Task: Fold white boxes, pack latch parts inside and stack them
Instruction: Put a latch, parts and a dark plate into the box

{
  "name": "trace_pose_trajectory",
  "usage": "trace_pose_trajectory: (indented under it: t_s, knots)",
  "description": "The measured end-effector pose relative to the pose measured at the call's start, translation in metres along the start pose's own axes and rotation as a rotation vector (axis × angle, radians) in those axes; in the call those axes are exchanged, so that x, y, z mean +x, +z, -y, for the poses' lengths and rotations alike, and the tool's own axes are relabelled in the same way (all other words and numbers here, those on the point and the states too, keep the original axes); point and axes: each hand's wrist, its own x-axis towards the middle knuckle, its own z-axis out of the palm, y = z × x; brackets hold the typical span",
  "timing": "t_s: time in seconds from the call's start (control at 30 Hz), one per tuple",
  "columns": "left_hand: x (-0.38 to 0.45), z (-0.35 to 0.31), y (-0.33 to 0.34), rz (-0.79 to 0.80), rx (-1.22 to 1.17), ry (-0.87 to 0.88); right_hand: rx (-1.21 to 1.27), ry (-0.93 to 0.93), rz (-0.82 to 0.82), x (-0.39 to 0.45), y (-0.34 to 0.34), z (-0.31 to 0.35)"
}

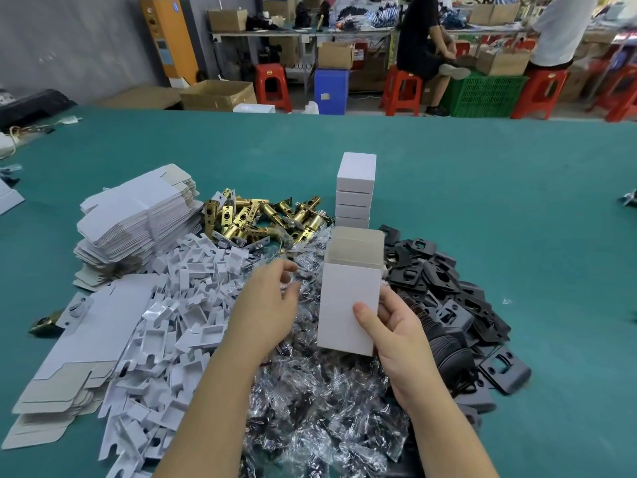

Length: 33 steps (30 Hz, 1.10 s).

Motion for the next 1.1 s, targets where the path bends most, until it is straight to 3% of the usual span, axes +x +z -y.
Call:
trace_pose_trajectory:
  t_s: [0.13, 0.27, 0.4, 0.5, 0.67, 0.93, 1.1]
  knots:
    - [0.038, -0.019, -0.007, -0.016, 0.262, 0.052, -0.017, 0.016, -0.003, 0.001, -0.001, 0.000]
    - [0.085, -0.019, -0.023, -0.175, 0.501, -0.040, 0.018, 0.025, 0.003, 0.000, -0.001, 0.001]
    - [0.116, 0.010, -0.033, -0.151, 0.714, -0.101, 0.000, 0.034, 0.001, 0.002, -0.003, 0.000]
    - [0.125, 0.034, -0.032, -0.126, 0.651, -0.106, 0.002, 0.035, 0.000, 0.002, -0.003, -0.001]
    - [0.125, 0.048, -0.027, -0.228, 0.540, -0.059, -0.010, 0.042, 0.003, 0.002, -0.003, -0.001]
    - [0.121, 0.028, -0.028, -0.352, 0.627, 0.068, -0.007, 0.049, -0.001, 0.002, -0.003, 0.000]
    - [0.120, 0.019, -0.035, -0.420, 0.453, 0.074, -0.009, 0.048, -0.002, 0.003, -0.004, 0.001]
